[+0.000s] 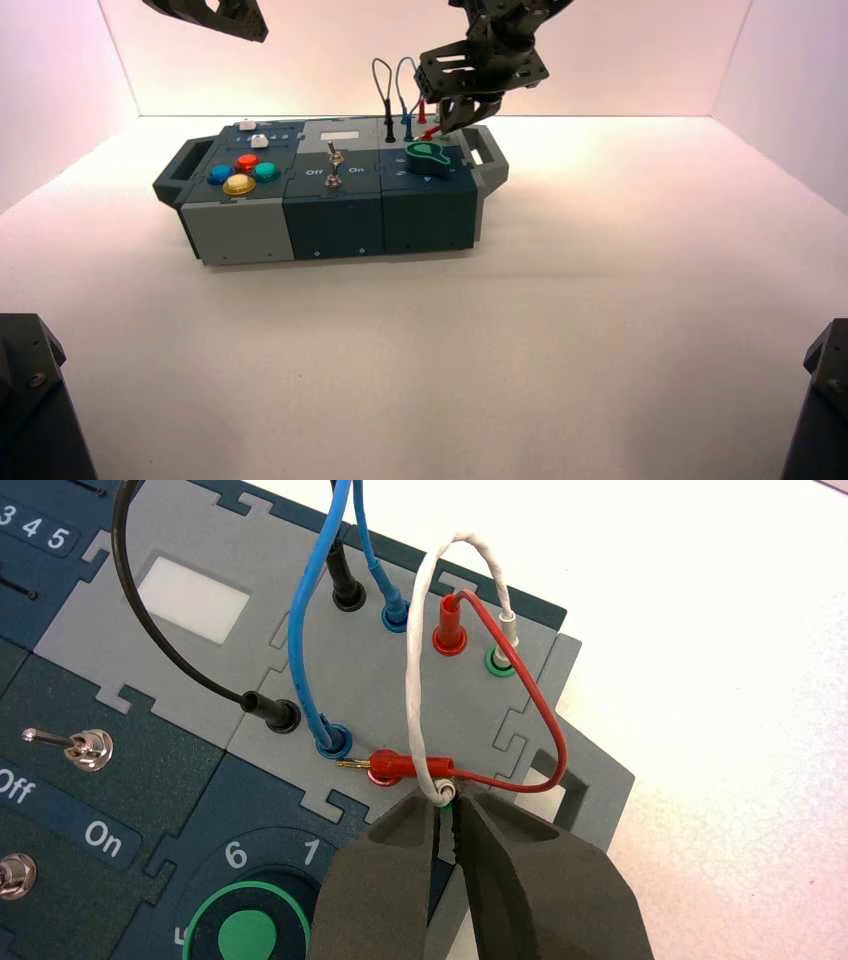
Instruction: Insert the white wire.
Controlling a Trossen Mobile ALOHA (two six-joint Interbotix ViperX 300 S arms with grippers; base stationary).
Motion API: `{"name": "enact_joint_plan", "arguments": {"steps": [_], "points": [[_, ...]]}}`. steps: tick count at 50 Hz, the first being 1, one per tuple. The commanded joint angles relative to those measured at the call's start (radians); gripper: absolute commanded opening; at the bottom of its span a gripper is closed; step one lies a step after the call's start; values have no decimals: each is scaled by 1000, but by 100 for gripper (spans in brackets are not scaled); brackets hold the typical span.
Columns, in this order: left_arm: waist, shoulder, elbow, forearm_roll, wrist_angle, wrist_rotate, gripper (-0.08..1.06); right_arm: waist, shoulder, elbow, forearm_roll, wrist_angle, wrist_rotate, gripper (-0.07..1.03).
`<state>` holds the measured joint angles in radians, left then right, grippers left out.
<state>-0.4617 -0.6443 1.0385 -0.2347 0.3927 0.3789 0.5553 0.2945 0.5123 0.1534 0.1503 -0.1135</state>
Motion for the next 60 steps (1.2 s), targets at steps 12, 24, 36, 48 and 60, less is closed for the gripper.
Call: {"name": "enact_joint_plan", "arguments": {"steps": [12, 24, 36, 48, 60], "points": [[8, 2, -11, 3, -9, 2, 14, 0, 11, 14, 0, 14, -3, -3], [11, 2, -11, 3, -8, 0, 14, 0, -14, 14, -2, 66, -5, 10], [14, -8, -11, 2, -8, 0, 14, 0, -35, 14, -3, 120, -5, 18], [20, -12, -11, 3, -9, -2, 14, 0, -127, 26, -3, 175, -6, 31], [38, -29, -11, 3, -20, -3, 14, 0, -259, 17, -11, 288, -6, 31]]}}
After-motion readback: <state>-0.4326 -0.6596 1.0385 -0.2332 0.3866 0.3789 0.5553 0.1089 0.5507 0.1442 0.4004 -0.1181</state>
